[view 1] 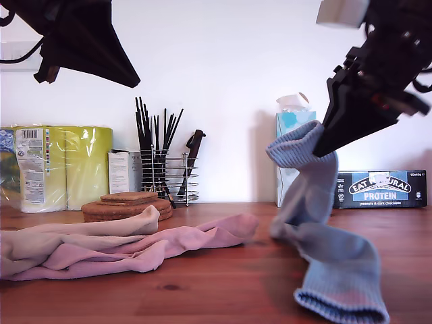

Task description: Pair up the socks based on colour and pattern, by placing each sock on top of its pair

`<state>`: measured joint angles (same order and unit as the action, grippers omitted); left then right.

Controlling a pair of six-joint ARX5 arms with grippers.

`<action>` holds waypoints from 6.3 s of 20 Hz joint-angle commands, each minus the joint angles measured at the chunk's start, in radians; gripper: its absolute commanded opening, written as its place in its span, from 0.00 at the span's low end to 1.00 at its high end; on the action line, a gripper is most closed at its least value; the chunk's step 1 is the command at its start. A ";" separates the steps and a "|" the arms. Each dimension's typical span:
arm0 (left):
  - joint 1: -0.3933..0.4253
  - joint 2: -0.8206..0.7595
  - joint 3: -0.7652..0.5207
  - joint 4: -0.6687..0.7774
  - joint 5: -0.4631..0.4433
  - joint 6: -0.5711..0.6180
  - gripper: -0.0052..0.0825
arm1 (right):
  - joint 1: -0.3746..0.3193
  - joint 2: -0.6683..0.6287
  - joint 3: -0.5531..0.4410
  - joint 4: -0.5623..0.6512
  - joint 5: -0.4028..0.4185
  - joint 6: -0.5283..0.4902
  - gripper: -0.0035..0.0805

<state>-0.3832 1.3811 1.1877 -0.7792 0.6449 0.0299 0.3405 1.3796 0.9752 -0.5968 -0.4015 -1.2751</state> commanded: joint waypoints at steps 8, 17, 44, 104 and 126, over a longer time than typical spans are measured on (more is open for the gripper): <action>0.002 -0.009 -0.006 0.052 0.002 0.005 0.03 | 0.116 0.021 -0.083 -0.185 0.043 -0.085 0.12; 0.002 -0.009 -0.006 0.055 0.002 0.005 0.03 | 0.121 0.025 -0.082 -0.242 0.082 0.059 0.55; 0.272 -0.400 -0.390 0.323 -0.133 0.264 0.03 | 0.031 -0.704 -0.317 0.142 0.317 1.226 0.03; 0.056 0.254 -0.205 0.605 -0.549 0.925 0.04 | 0.046 -0.656 -0.317 0.111 0.216 1.189 0.03; -0.084 0.249 -0.206 0.253 -0.354 0.711 0.65 | 0.046 -0.656 -0.317 0.106 0.147 1.183 0.03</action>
<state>-0.4736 1.6131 0.9947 -0.5236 0.2871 0.7265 0.3820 0.7239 0.6552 -0.4946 -0.2520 -0.0841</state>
